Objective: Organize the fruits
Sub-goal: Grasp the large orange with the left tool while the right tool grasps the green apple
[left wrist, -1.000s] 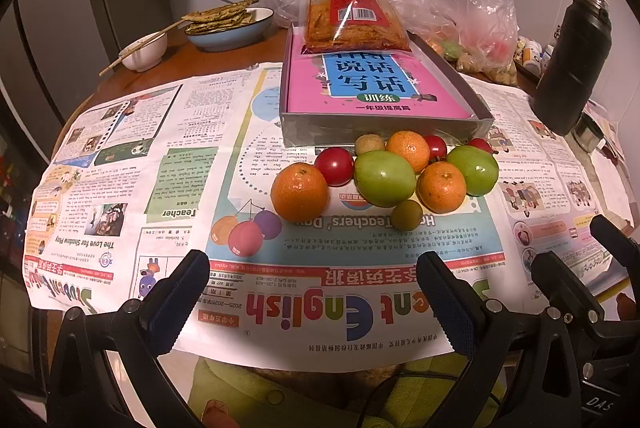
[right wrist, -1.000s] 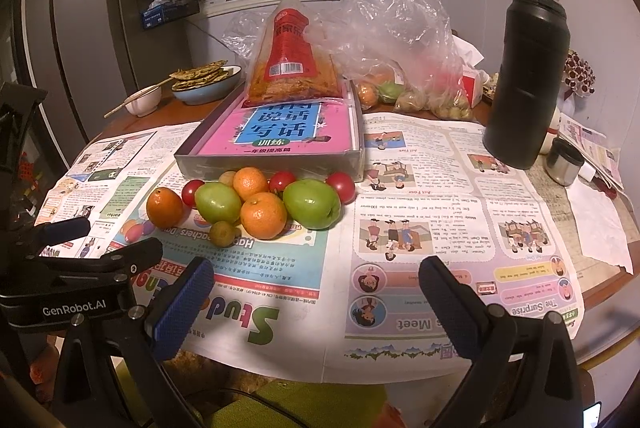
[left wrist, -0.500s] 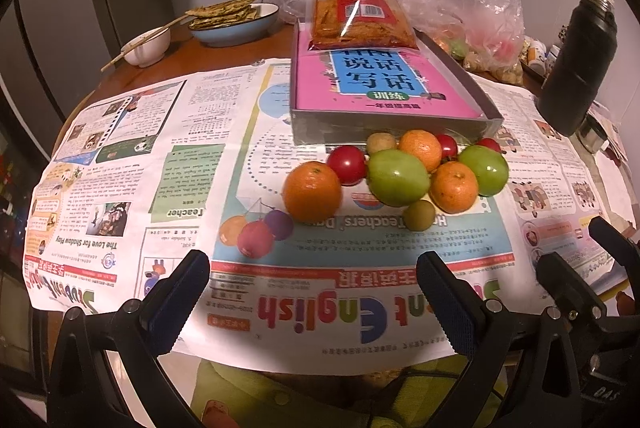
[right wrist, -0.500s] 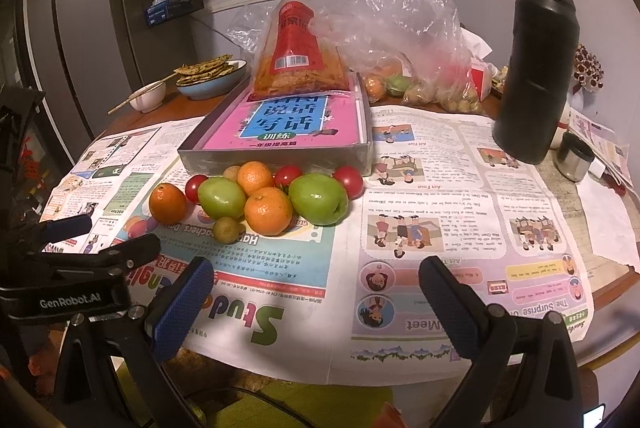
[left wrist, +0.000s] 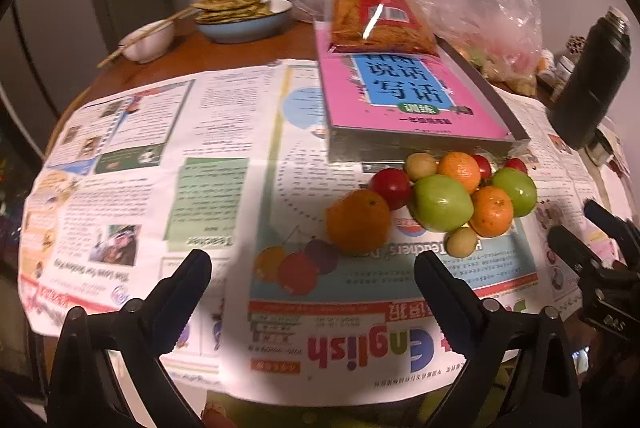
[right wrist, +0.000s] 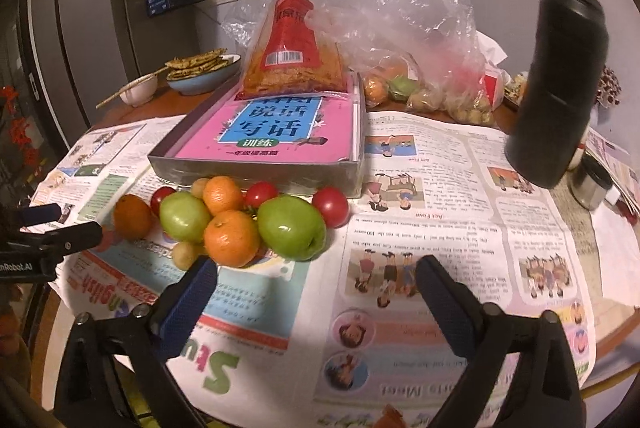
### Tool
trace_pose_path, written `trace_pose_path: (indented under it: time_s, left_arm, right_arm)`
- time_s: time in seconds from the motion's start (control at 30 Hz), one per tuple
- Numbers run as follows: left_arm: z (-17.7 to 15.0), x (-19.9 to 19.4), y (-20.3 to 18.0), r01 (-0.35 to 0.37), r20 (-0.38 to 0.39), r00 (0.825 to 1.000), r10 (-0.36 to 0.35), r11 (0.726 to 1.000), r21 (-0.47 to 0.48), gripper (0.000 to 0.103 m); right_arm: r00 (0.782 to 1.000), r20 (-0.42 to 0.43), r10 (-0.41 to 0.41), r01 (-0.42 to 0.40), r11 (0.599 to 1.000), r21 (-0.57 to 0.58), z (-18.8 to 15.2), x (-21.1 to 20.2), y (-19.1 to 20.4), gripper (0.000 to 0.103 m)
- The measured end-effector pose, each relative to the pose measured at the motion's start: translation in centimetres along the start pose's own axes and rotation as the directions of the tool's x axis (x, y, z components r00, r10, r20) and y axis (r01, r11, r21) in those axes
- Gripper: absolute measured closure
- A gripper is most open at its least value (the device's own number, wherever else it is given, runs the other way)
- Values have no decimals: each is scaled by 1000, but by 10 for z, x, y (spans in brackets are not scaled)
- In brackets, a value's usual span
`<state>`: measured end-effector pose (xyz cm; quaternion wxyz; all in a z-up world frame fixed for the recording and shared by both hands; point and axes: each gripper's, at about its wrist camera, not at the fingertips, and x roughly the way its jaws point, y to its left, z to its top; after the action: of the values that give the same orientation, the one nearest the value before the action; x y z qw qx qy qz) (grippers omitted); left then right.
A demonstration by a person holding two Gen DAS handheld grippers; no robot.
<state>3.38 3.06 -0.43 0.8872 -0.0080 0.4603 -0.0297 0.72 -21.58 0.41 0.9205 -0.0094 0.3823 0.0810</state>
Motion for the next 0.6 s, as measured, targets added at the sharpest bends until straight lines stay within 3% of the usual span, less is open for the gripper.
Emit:
trace_pose_path:
  time_s: [0.27,0.37,0.43,0.6]
  left_arm:
    - [11,17,-11,9,-12,1000,-8,998,59,10]
    - [14,23,-13,23,-27,999,-22,997,71,18]
    - [14,30,-14,45,-53,998,-41,996,77,30]
    - [13,38,-14,62,-75,996,-56,995,77,36]
  right_arm:
    - [999,-43,29,-32,998,-49,7,24,-6,27]
    - [997,-54,47,-52,995,-90,9,33,-3,39]
    - [996,-65,68,-74,993,-94,11,40,-4,43]
    - [985,-82,152,-160,982,-99,16,50,-3,53]
